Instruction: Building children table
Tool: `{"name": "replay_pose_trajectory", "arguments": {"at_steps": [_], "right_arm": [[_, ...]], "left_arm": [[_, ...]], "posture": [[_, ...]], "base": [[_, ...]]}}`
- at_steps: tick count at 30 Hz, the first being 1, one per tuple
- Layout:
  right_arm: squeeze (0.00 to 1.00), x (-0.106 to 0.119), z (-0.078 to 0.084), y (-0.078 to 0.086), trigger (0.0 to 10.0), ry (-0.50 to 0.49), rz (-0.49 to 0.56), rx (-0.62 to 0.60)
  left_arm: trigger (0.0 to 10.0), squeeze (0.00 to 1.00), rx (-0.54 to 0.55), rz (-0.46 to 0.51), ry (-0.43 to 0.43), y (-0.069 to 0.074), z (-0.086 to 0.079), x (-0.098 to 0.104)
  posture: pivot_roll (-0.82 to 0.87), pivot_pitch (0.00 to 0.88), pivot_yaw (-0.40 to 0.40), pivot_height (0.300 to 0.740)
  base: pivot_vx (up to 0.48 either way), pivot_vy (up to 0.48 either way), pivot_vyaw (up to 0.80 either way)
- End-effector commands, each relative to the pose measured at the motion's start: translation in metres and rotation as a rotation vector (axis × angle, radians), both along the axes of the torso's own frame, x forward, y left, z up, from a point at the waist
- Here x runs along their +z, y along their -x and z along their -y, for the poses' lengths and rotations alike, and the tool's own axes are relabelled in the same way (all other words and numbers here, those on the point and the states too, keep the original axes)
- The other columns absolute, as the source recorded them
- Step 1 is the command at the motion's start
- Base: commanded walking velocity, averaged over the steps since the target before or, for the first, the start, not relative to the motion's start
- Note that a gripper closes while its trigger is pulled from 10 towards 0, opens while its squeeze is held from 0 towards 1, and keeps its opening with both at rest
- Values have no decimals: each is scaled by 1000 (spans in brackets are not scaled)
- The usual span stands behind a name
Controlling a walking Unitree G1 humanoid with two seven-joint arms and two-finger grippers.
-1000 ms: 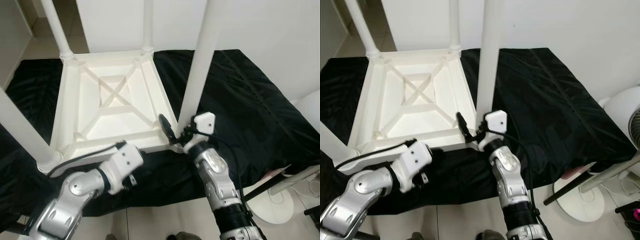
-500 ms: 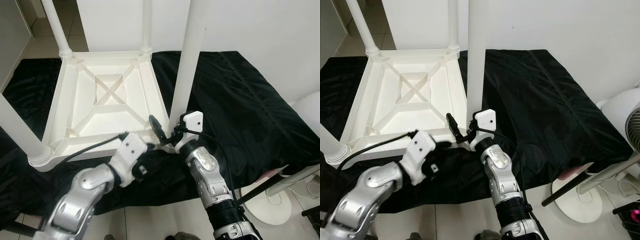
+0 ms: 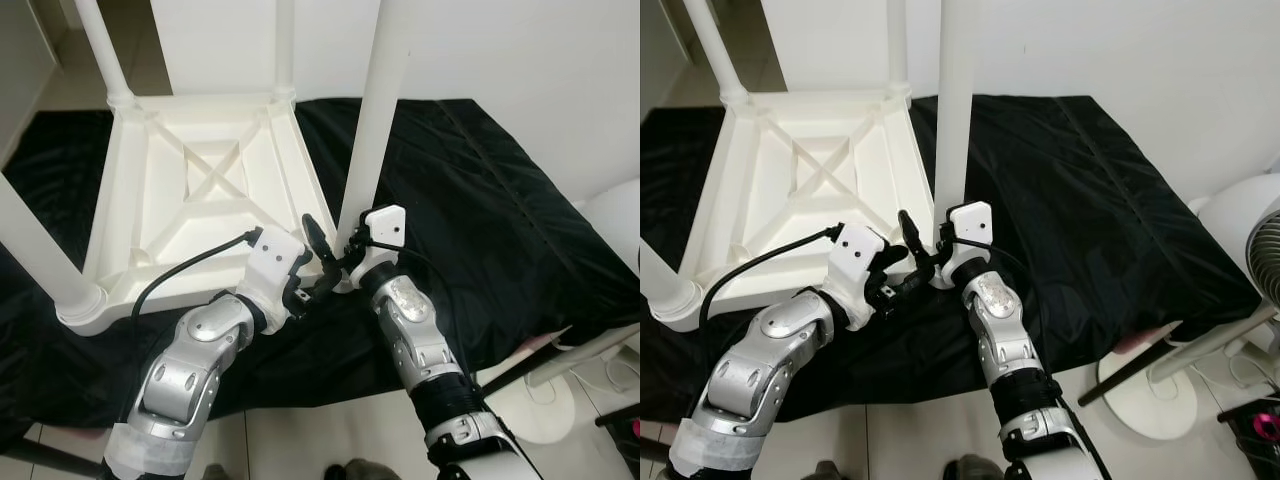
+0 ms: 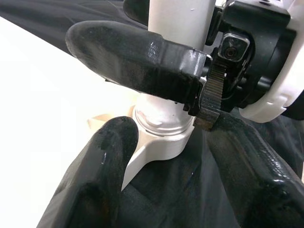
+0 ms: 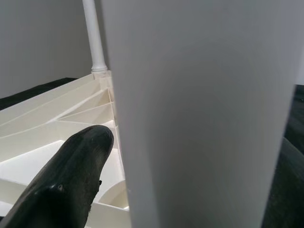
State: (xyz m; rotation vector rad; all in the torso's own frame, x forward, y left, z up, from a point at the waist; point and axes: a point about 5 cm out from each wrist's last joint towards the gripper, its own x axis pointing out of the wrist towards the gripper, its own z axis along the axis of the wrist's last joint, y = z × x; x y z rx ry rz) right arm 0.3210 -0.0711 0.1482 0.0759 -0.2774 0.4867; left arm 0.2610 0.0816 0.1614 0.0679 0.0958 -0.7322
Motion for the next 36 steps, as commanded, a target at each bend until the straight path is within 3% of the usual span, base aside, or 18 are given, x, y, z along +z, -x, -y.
{"name": "replay_pose_trajectory", "arguments": {"at_steps": [1,9,12,16,23,24,25,28,29,36], "right_arm": [[0,2,2,0,10000,-8,14,-9],[0,6,9,16,10000,-37,51,-40],[0,7,21,34,10000,-53,80,-118],[0,6,25,37,10000,-55,79,-136],[0,13,48,30,10000,-155,69,-293],[0,13,48,30,10000,-155,69,-293],[0,15,50,30,10000,-209,35,-294],[0,15,48,29,10000,-221,19,-274],[0,15,45,29,10000,-225,7,-254],[0,17,38,30,10000,-213,-2,-202]], "left_arm": [[10000,0,57,-6,-7,-1,-1,-1],[10000,0,116,32,36,-2,4,4],[10000,0,186,128,21,-2,5,13],[10000,0,196,150,12,-3,4,15],[10000,0,42,173,-11,5,2,19],[10000,0,42,173,-11,5,2,19],[10000,0,-54,154,9,13,3,18],[10000,0,-106,158,13,18,2,19],[10000,0,-171,157,14,24,2,19],[10000,0,-272,153,-8,33,2,19]], "posture": [[-5,80,-48,740],[-7,69,-46,740],[-13,49,-37,740],[-17,42,-33,740],[-18,24,-24,740],[-18,24,-24,740],[-16,23,-23,740],[-13,21,-25,740],[-15,22,-24,740],[-13,21,-23,740]], "base": [[0,0,0],[0,0,0],[0,0,0],[0,0,0],[0,0,0],[0,0,0],[0,0,0],[0,0,0],[0,0,0],[0,0,0]]}}
